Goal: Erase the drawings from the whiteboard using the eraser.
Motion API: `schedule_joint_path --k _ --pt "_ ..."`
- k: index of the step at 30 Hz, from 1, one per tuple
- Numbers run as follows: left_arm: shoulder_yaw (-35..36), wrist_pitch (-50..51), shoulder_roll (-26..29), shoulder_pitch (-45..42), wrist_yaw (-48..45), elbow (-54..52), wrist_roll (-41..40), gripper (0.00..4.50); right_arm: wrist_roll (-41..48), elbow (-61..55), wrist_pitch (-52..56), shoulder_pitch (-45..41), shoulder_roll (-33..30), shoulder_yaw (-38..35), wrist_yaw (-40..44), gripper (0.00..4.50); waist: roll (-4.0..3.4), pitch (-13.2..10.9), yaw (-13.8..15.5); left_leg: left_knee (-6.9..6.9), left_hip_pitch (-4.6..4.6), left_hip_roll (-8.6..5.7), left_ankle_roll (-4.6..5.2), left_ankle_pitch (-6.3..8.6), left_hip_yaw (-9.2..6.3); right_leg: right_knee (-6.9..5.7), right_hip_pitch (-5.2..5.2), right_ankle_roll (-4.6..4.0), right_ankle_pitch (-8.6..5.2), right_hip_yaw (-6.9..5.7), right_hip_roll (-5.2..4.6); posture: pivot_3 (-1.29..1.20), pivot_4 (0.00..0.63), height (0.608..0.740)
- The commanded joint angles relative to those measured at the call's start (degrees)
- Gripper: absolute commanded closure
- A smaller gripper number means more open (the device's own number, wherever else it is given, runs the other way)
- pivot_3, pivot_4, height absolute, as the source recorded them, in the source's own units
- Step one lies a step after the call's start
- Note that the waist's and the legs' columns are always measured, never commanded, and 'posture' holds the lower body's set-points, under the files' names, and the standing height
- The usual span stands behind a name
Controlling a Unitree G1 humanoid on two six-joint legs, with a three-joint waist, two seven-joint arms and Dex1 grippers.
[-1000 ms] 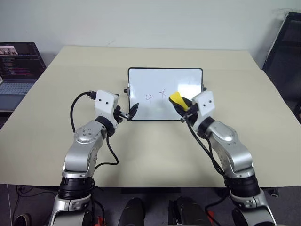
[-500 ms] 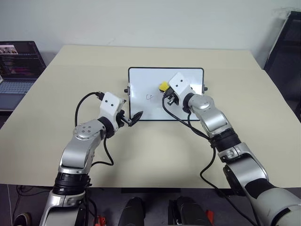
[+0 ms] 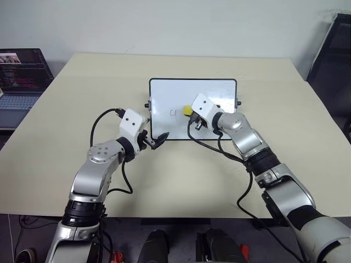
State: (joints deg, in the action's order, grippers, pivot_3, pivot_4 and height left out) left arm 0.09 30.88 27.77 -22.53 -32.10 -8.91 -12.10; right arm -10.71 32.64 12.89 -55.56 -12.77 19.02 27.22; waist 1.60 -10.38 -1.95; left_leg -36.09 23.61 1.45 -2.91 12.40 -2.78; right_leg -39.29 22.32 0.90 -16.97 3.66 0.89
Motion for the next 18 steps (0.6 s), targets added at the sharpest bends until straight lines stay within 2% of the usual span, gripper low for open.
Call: schedule_joint_path --k 1,11,13,18 --pt "-0.33 -0.75 0.06 -0.63 -0.32 -0.96 0.07 0.00 -1.37 1.96 -0.76 -2.00 -0.97 -2.37 -2.87 3.38 0.00 0.00 -0.01 -0.01 -0.01 0.00 0.00 0.00 0.01 -0.02 0.00 0.00 0.00 0.01 0.00 0.00 0.150 0.740" --pt "-0.86 -1.71 -0.53 -0.38 0.11 -1.03 0.13 0.00 -0.40 -7.06 5.99 4.32 -3.62 2.00 12.17 3.38 0.01 0.01 0.05 0.00 -0.10 0.00 0.00 0.00 0.00 -0.08 -0.04 0.00 0.00 0.04 0.00 0.00 0.150 0.740" --pt "-0.45 -2.57 -1.06 -1.02 0.44 -0.65 -0.06 0.00 -1.05 -7.45 5.34 4.33 -3.65 1.90 11.82 3.38 0.01 0.01 0.00 -0.01 -0.18 0.00 0.00 0.00 0.01 -0.19 -0.04 0.00 0.00 0.04 0.01 0.00 0.150 0.740" --pt "-0.60 -2.83 -0.91 -1.43 0.16 -0.52 0.11 0.00 -2.82 -1.56 0.12 -0.54 -2.09 -2.18 -0.76 3.38 0.01 0.00 -0.18 -0.02 -0.37 -0.01 0.00 -0.01 0.09 -0.44 -0.05 0.01 -0.01 0.08 0.02 0.00 0.150 0.740"
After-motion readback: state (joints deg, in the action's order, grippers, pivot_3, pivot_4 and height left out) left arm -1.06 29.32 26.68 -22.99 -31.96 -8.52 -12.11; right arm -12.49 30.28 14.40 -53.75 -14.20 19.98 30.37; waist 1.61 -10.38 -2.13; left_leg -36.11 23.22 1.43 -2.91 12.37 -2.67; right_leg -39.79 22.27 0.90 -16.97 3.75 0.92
